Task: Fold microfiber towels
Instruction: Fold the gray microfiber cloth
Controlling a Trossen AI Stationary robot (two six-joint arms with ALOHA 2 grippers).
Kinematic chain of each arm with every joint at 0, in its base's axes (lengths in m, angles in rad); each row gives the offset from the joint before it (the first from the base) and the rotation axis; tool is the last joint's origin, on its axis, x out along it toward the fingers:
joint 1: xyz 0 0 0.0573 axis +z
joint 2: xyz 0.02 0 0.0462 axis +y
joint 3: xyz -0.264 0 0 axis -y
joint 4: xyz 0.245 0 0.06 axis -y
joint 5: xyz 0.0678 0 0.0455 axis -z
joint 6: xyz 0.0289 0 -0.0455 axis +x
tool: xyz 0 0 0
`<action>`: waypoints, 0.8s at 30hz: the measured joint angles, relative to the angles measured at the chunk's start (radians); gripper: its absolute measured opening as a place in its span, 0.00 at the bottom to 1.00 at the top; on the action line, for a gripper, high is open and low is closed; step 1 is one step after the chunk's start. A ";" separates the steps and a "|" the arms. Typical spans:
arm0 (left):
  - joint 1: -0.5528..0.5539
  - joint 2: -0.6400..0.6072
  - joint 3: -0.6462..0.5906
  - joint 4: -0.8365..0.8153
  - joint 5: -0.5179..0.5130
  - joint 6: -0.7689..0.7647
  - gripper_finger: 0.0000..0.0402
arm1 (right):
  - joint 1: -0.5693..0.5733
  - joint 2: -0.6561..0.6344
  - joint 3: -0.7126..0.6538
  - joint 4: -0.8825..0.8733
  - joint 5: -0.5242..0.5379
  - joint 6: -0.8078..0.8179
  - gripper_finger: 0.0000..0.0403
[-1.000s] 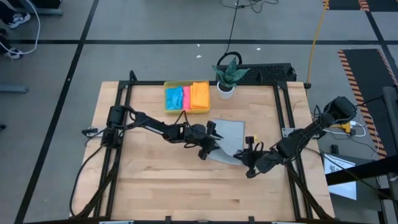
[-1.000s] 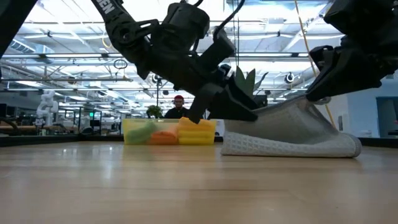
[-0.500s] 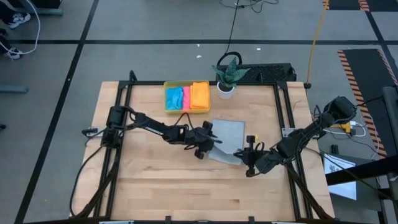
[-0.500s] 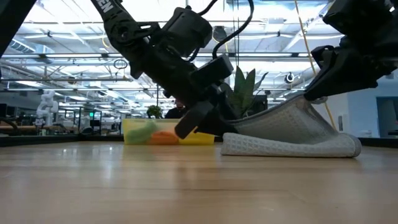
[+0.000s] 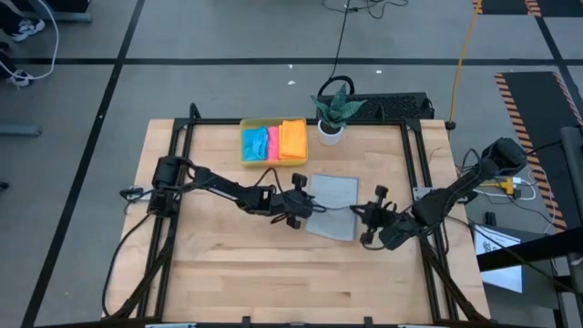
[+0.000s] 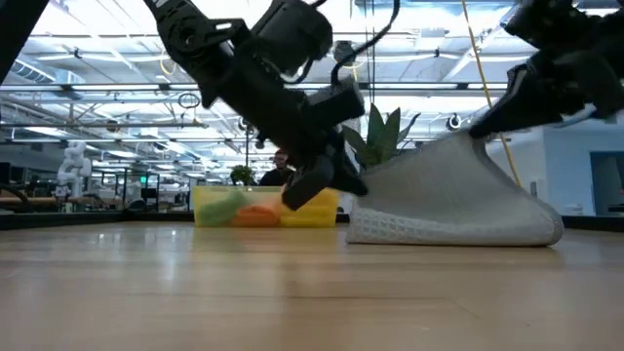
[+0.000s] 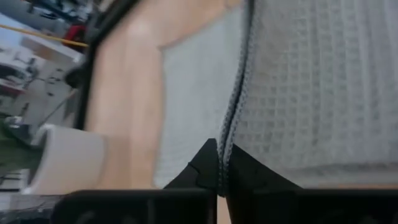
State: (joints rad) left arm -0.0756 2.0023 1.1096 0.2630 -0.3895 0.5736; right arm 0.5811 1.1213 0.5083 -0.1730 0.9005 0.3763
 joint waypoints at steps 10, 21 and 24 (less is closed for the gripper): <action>0.038 -0.097 0.057 -0.071 -0.043 -0.052 0.01 | -0.123 -0.091 -0.003 -0.129 0.013 0.036 0.00; 0.171 -0.053 0.063 -0.053 0.093 -0.169 0.02 | -0.332 -0.085 -0.133 -0.021 -0.058 0.065 0.00; 0.183 -0.039 0.063 -0.024 0.109 -0.164 0.04 | -0.369 -0.085 -0.171 0.079 -0.092 0.016 0.00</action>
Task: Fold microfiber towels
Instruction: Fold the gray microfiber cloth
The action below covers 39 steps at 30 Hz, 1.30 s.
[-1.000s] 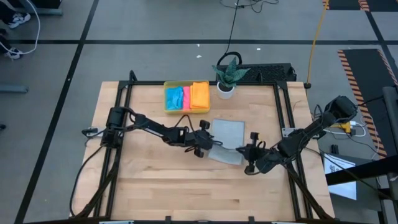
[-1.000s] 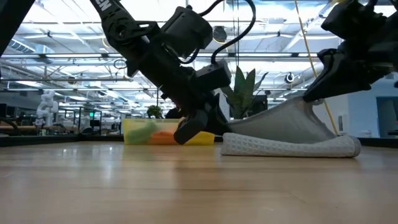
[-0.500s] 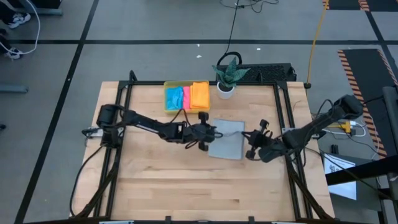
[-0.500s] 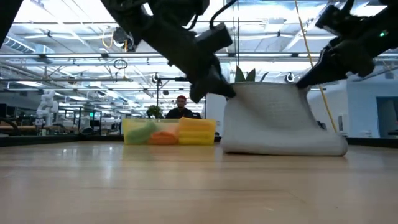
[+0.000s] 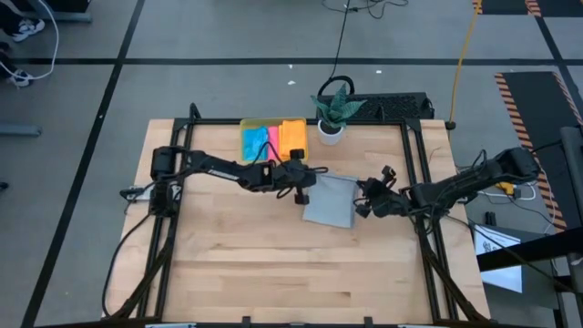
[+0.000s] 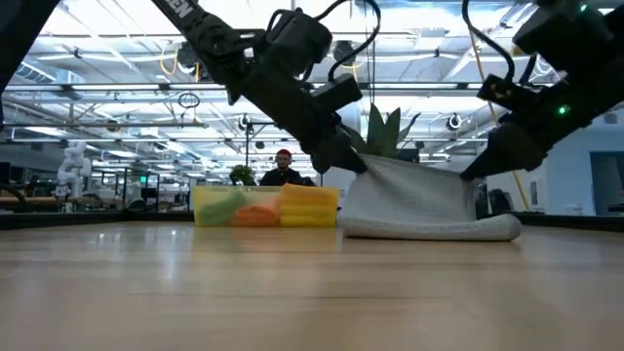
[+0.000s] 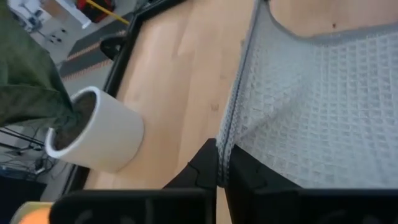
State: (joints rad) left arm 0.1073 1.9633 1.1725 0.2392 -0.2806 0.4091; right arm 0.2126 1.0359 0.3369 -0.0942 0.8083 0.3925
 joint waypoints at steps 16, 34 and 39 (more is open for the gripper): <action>-0.033 0.005 -0.002 0.035 -0.002 0.028 0.01 | 0.069 -0.068 0.062 -0.024 -0.138 0.055 0.00; 0.016 0.068 -0.002 0.094 -0.008 -0.023 0.06 | -0.009 -0.010 0.147 -0.288 -0.017 0.225 0.00; 0.020 0.099 -0.002 0.139 -0.008 -0.021 0.07 | -0.071 0.077 0.147 -0.277 -0.029 0.225 0.00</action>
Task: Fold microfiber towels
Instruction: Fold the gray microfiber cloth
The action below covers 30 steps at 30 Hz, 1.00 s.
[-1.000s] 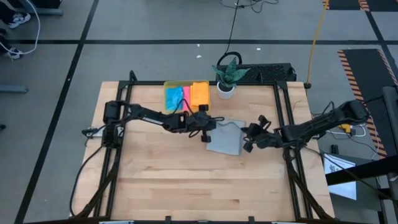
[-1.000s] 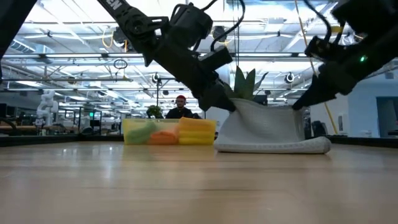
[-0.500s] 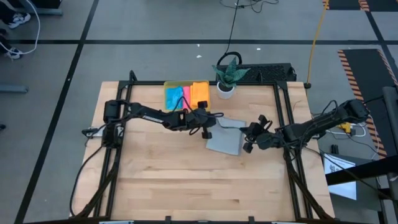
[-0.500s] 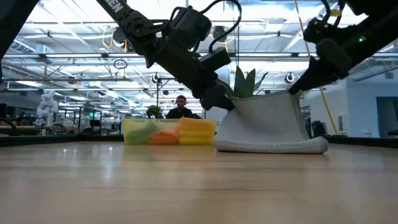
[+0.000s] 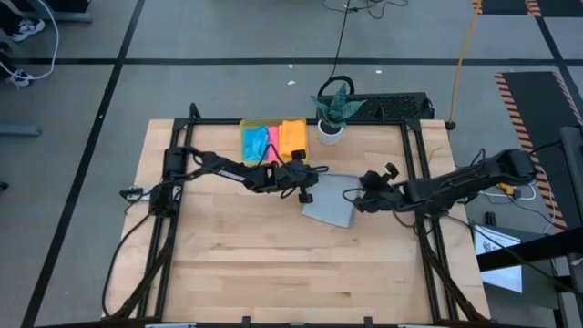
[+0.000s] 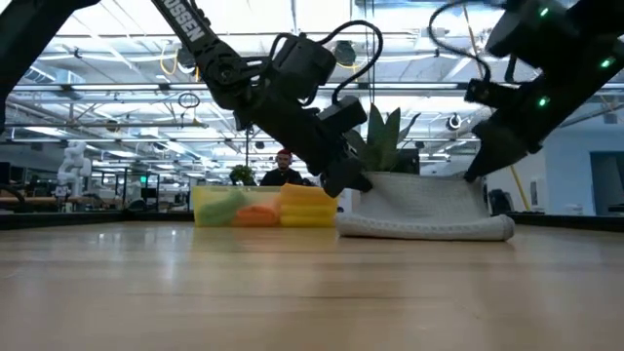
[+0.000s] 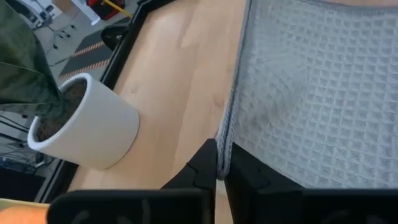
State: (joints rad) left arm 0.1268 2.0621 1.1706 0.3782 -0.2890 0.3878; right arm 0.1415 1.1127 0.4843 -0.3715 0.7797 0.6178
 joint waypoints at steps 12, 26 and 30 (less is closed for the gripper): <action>0.003 0.000 0.000 0.002 0.000 -0.005 0.10 | -0.113 0.134 0.000 0.078 -0.026 -0.063 0.01; -0.006 0.000 0.000 -0.029 0.061 -0.134 0.63 | -0.154 0.074 -0.042 0.081 -0.044 -0.096 0.24; -0.045 0.000 0.000 -0.049 0.187 -0.128 0.64 | -0.127 -0.033 -0.042 0.090 -0.068 -0.151 0.34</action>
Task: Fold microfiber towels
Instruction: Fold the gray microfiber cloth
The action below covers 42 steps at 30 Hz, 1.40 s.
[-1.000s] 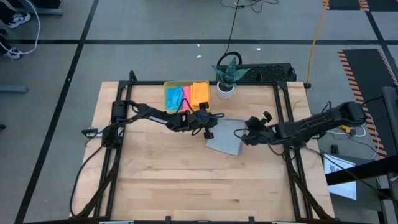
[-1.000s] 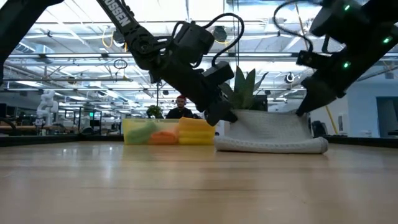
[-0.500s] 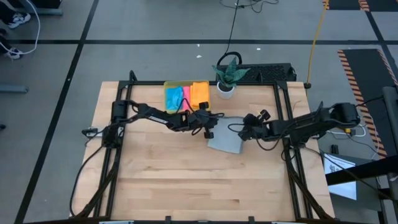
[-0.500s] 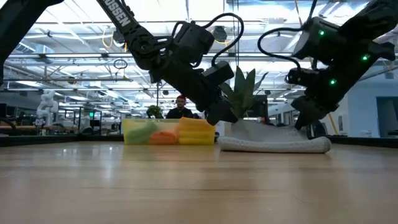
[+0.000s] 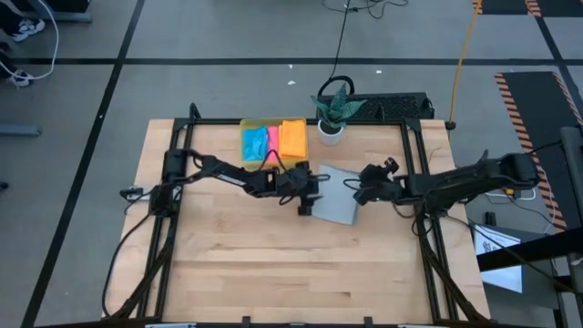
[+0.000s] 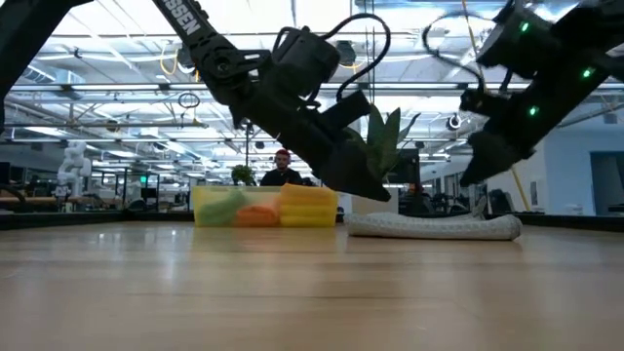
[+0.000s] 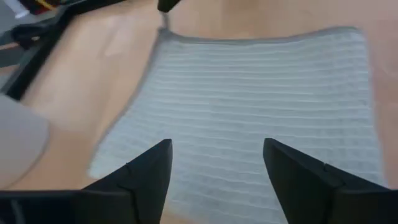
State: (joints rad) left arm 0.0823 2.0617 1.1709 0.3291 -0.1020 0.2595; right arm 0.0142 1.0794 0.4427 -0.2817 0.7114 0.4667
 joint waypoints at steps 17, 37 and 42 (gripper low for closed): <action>-0.155 -0.004 0.002 -0.264 0.032 -0.176 0.38 | 0.242 0.263 -0.212 0.695 -0.474 0.053 0.15; -0.405 -0.056 0.000 -0.119 -0.304 -0.288 0.33 | 0.461 0.182 -0.084 0.634 -0.454 -0.047 0.01; -0.283 -0.050 0.000 -0.134 -0.255 -0.328 0.33 | 0.464 0.187 -0.083 0.629 -0.587 -0.044 0.03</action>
State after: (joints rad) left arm -0.2005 2.0120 1.1713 0.1954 -0.3571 -0.0683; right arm 0.4786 1.2667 0.3599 0.3469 0.1242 0.4225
